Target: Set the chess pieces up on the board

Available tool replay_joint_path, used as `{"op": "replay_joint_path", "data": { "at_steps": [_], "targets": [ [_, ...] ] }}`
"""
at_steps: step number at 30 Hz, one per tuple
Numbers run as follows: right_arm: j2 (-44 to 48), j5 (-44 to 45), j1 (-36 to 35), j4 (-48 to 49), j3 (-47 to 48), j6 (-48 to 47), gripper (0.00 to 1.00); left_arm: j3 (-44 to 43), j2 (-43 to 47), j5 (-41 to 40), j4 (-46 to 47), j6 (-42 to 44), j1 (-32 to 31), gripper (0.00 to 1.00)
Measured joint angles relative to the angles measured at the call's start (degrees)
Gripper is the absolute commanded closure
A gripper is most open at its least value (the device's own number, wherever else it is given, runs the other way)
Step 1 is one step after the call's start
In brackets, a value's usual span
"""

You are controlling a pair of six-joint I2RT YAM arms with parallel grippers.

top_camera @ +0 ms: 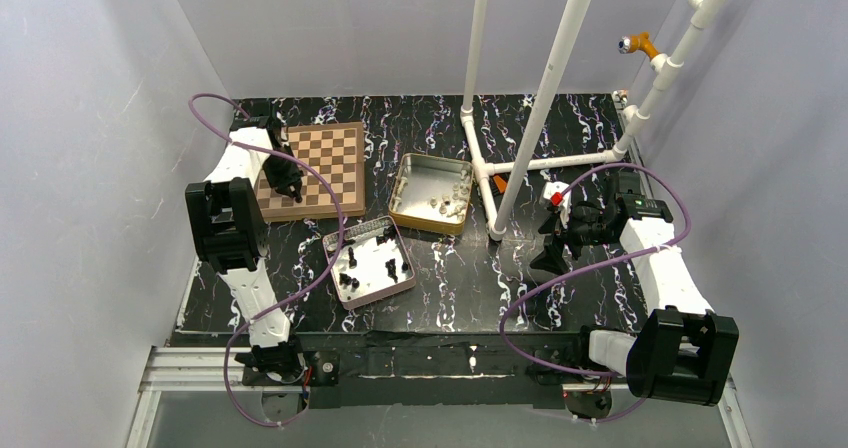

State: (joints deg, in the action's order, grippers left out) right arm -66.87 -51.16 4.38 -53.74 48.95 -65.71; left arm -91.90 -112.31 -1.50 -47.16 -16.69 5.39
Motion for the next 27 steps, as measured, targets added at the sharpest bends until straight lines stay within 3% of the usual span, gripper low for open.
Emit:
{"op": "replay_joint_path", "data": {
  "at_steps": [27],
  "targets": [
    [0.0, 0.0, 0.0, 0.0, 0.0, 0.0, 0.00, 0.0, -1.0, 0.0, -0.1, -0.1, 0.0, 0.99]
  ]
}}
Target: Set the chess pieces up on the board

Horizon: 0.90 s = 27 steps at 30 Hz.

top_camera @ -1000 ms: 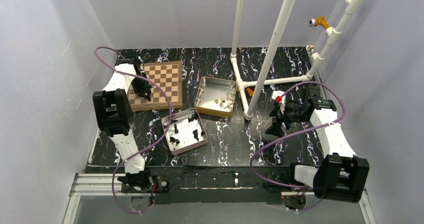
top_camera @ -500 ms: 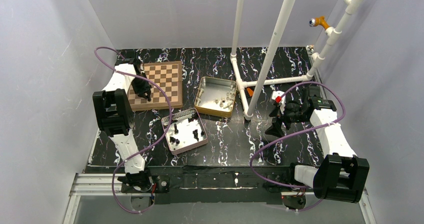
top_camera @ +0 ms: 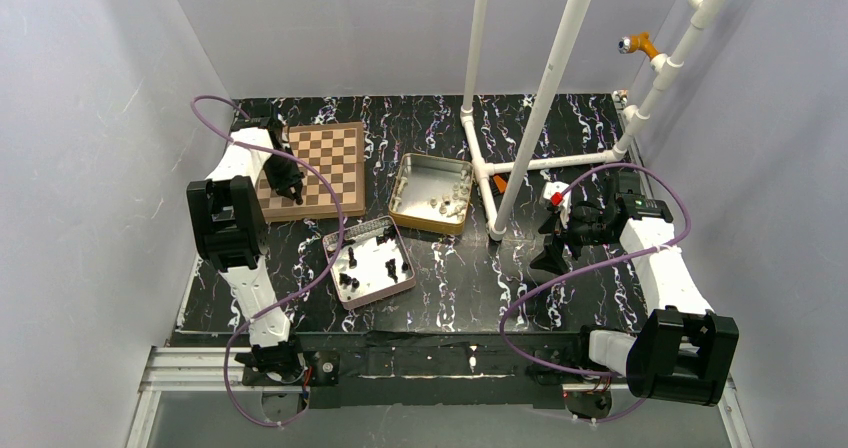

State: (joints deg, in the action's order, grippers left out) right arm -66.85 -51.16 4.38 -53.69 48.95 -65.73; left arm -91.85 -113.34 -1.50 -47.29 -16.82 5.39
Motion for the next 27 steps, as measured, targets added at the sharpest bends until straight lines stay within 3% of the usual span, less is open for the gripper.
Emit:
{"op": "replay_joint_path", "data": {
  "at_steps": [13, 27],
  "targets": [
    [0.0, 0.0, 0.0, 0.0, 0.0, 0.0, 0.00, 0.0, -0.2, 0.0, -0.1, -0.2, 0.0, 0.75],
    [0.1, 0.0, 0.0, 0.0, 0.0, 0.0, 0.00, -2.5, -0.1, -0.6, -2.0, 0.3, 0.0, 0.38]
  ]
}}
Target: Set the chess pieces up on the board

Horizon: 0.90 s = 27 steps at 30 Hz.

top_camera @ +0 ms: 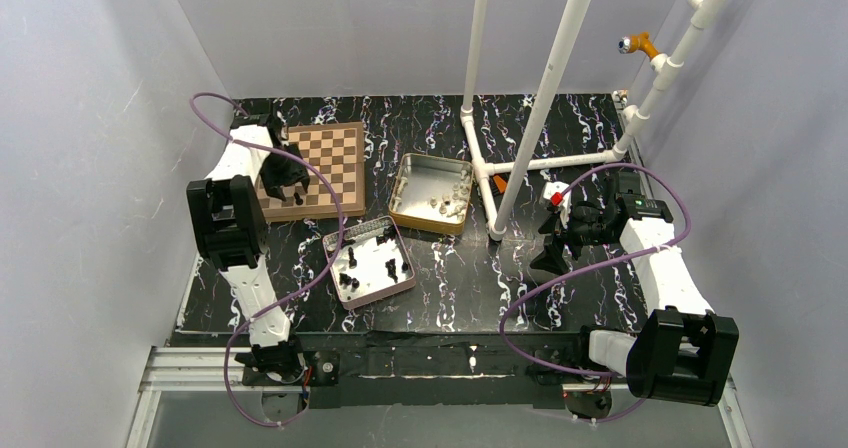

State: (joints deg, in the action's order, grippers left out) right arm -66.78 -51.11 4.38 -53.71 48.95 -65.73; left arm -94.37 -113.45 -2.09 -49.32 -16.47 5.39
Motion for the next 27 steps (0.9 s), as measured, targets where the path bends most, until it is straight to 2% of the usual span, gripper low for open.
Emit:
{"op": "replay_joint_path", "data": {
  "at_steps": [4, 8, 15, 22, 27],
  "targets": [
    [0.1, -0.1, -0.2, 0.0, 0.0, 0.0, 0.00, -0.3, 4.1, 3.5, -1.0, 1.2, 0.0, 0.30],
    [0.7, -0.5, -0.8, -0.1, 0.0, 0.0, 0.00, 1.1, 11.9, 9.1, -1.3, 1.6, 0.0, 0.29],
    [2.2, -2.0, -1.6, -0.1, 0.0, 0.0, 0.00, 11.2, 28.7, 18.5, -2.3, -0.2, -0.9, 0.28],
    [2.3, -3.1, -2.3, -0.1, 0.0, 0.0, 0.00, 14.3, 32.5, 18.8, -7.2, -0.7, -12.5, 0.32],
    [2.4, -3.5, -2.6, -0.1, -0.1, 0.2, 0.00, 17.4, 34.4, 15.9, -9.9, -4.4, -19.7, 0.33]
  ]
}}
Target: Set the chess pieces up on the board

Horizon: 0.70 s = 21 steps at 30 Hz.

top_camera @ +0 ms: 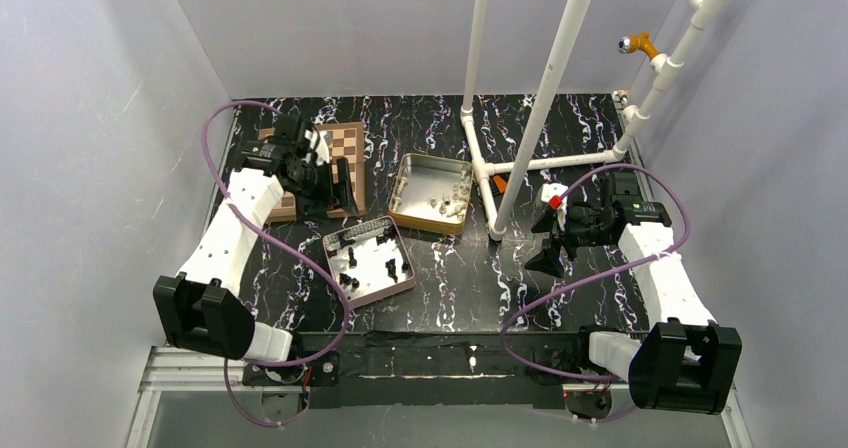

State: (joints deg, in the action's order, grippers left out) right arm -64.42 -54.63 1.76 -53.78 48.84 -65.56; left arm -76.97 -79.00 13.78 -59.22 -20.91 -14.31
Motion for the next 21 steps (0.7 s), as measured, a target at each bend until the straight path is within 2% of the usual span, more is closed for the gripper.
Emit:
{"op": "replay_joint_path", "data": {
  "at_steps": [3, 10, 17, 21],
  "targets": [
    [0.0, 0.0, 0.0, 0.0, 0.0, 0.3, 0.00, 4.5, 2.3, -2.9, -0.4, -3.7, -4.4, 0.35],
    [0.5, 0.1, -0.1, 0.3, -1.4, 0.7, 0.00, 14.2, 4.3, -7.5, 2.4, -11.0, -11.8, 0.53],
    [1.1, 0.2, -0.3, 0.5, -2.4, 0.8, 0.00, 15.9, 3.4, -13.1, 5.4, -13.8, -15.2, 0.67],
    [1.6, 0.3, -0.4, 0.5, -2.9, 0.9, 0.00, 17.9, 1.8, -15.6, 7.0, -14.2, -15.5, 0.69]
  ]
}}
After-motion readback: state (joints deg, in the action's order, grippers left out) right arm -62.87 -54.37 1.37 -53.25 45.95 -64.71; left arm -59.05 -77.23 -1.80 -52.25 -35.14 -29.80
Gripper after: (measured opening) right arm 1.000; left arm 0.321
